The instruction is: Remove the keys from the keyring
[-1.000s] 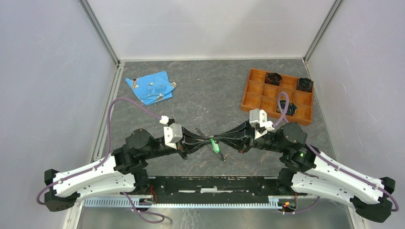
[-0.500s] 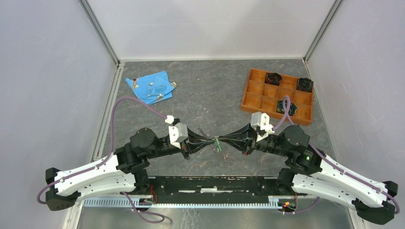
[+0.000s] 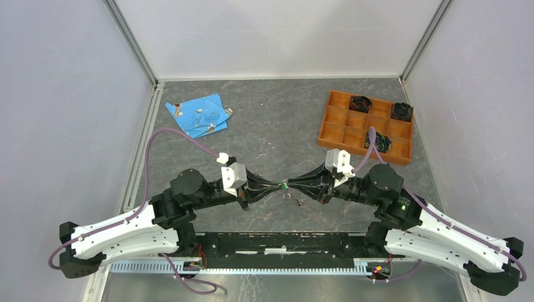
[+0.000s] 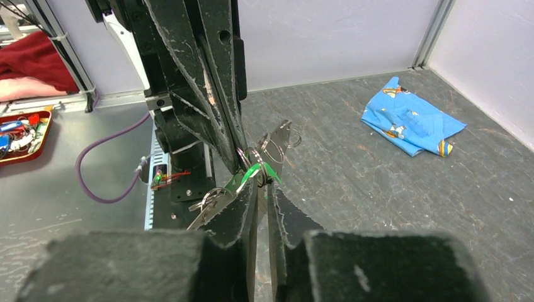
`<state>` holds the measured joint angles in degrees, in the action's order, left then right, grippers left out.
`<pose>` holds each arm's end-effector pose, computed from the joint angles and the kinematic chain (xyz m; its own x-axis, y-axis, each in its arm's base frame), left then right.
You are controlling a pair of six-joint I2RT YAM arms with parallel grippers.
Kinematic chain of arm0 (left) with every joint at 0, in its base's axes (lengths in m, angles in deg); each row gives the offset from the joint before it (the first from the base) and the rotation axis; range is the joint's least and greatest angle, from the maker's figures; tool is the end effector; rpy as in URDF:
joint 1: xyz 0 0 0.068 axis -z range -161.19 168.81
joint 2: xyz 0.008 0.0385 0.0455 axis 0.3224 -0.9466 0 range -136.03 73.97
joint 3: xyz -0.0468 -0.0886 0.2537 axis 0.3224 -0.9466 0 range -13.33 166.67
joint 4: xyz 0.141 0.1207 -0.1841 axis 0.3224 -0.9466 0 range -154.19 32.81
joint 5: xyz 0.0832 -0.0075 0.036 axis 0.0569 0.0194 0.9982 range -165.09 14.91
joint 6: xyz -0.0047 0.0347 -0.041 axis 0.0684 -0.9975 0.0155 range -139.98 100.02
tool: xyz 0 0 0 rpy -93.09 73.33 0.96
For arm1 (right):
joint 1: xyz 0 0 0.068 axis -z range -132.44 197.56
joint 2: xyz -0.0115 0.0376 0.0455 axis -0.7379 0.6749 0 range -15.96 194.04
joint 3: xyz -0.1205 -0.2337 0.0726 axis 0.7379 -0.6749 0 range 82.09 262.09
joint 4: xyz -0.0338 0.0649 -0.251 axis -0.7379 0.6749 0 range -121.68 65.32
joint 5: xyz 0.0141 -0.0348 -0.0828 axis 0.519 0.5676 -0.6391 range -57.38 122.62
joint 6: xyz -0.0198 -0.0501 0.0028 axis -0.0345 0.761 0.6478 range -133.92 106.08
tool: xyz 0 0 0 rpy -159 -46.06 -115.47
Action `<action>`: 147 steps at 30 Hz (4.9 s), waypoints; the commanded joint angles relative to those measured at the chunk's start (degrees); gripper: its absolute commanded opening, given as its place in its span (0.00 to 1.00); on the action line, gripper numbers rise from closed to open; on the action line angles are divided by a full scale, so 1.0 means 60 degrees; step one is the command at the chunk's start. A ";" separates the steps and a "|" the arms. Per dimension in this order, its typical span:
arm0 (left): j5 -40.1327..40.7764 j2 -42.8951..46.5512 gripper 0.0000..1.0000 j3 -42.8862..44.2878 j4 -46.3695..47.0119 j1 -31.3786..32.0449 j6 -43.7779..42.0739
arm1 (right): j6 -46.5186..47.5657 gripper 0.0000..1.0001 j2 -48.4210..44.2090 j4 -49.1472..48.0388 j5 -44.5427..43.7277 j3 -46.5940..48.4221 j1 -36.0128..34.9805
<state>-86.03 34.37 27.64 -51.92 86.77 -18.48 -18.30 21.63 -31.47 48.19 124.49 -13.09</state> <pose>0.0568 -0.1586 0.3602 0.0177 -0.1123 -0.9935 0.9816 0.1907 -0.0040 0.0692 0.1423 0.3635 -0.0349 0.0880 -0.9955 -0.9709 0.2330 0.0546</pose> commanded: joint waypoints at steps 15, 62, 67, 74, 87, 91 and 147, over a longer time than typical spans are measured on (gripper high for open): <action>-0.0391 0.0000 0.02 0.0309 0.0193 0.0020 -0.0462 | 0.0142 0.19 0.0249 -0.0787 0.0897 0.0287 0.0043; -0.0071 0.0095 0.28 -0.0625 0.1735 0.0025 -0.0284 | 0.0618 0.01 0.0569 0.0110 0.0959 0.1178 0.0044; -0.0024 -0.0072 0.31 -0.0577 0.1699 0.0022 -0.0328 | 0.0650 0.01 0.0538 0.0084 0.1121 0.1156 0.0055; 0.0115 -0.0232 0.26 -0.0464 0.1573 0.0022 -0.0374 | 0.0653 0.01 0.0484 0.0142 0.1201 0.1050 0.0044; 0.0249 0.0060 0.02 -0.0807 0.2189 0.0021 -0.0315 | 0.0963 0.01 0.0469 0.1376 -0.0120 0.0850 0.0040; 0.0152 0.0270 0.02 -0.1030 0.2704 0.0023 -0.0388 | 0.0832 0.01 0.0601 0.1370 -0.0156 0.0756 0.0054; -0.0055 -0.0473 0.29 -0.0006 0.0198 0.0024 -0.0286 | 0.2708 0.01 0.0655 0.2675 0.1351 0.2035 0.0026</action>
<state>-85.77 31.51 24.82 -50.69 86.77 -18.50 -2.74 26.04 -13.46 55.95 133.64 -12.71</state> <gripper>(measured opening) 0.298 0.013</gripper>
